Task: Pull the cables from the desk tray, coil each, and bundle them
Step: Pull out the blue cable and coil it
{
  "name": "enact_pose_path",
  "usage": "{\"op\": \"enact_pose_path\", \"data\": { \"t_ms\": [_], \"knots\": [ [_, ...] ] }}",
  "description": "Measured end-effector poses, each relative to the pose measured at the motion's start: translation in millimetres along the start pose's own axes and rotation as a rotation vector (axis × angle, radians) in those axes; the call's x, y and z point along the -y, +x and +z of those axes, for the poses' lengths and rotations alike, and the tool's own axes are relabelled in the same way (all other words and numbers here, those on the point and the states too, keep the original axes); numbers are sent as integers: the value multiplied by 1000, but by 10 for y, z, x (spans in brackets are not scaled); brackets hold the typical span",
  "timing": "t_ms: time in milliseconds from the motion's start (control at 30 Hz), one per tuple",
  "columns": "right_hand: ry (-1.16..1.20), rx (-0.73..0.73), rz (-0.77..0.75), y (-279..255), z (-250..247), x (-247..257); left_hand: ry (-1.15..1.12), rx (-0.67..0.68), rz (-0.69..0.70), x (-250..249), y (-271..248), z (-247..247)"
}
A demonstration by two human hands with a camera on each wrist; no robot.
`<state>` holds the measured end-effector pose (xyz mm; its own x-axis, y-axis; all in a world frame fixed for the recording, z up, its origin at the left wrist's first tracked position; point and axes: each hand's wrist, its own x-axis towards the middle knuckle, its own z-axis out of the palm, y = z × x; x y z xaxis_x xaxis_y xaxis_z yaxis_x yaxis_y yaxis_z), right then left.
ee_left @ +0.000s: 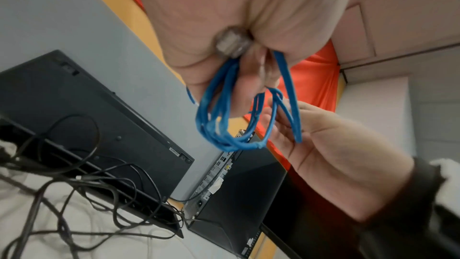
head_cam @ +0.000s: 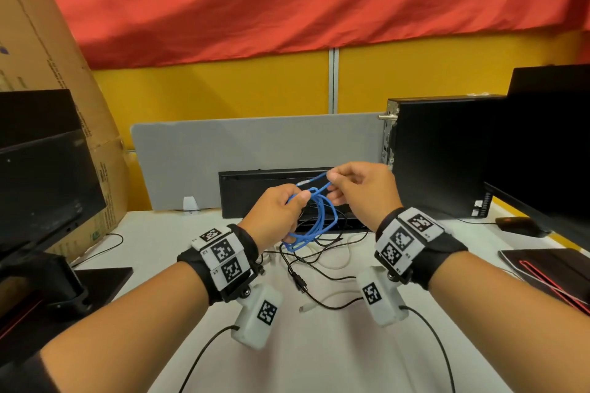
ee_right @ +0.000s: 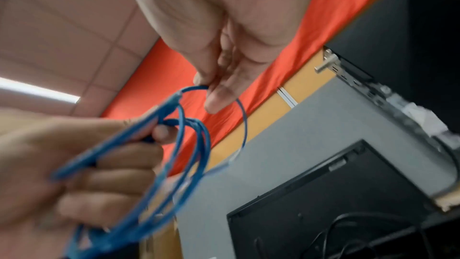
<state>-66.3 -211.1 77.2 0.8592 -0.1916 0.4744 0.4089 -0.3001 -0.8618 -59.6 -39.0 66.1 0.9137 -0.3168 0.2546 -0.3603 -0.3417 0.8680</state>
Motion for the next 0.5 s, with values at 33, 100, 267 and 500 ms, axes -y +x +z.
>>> {"op": "enact_pose_path", "data": {
  "t_ms": [33, 100, 267, 500],
  "knots": [
    [-32, 17, -49, -2, 3, -29, -78, 4, -10, -6, -4, 4],
    [-153, 33, -142, -10, 6, -78, -218, 21, -33, -17, -14, 3],
    [-142, 81, -92, -66, 41, -71, -350, 49, -57, -30, -33, 12],
    [78, 312, 64, -167, 136, 49, -397, 17, -35, -43, -31, 16]
  ]
}}
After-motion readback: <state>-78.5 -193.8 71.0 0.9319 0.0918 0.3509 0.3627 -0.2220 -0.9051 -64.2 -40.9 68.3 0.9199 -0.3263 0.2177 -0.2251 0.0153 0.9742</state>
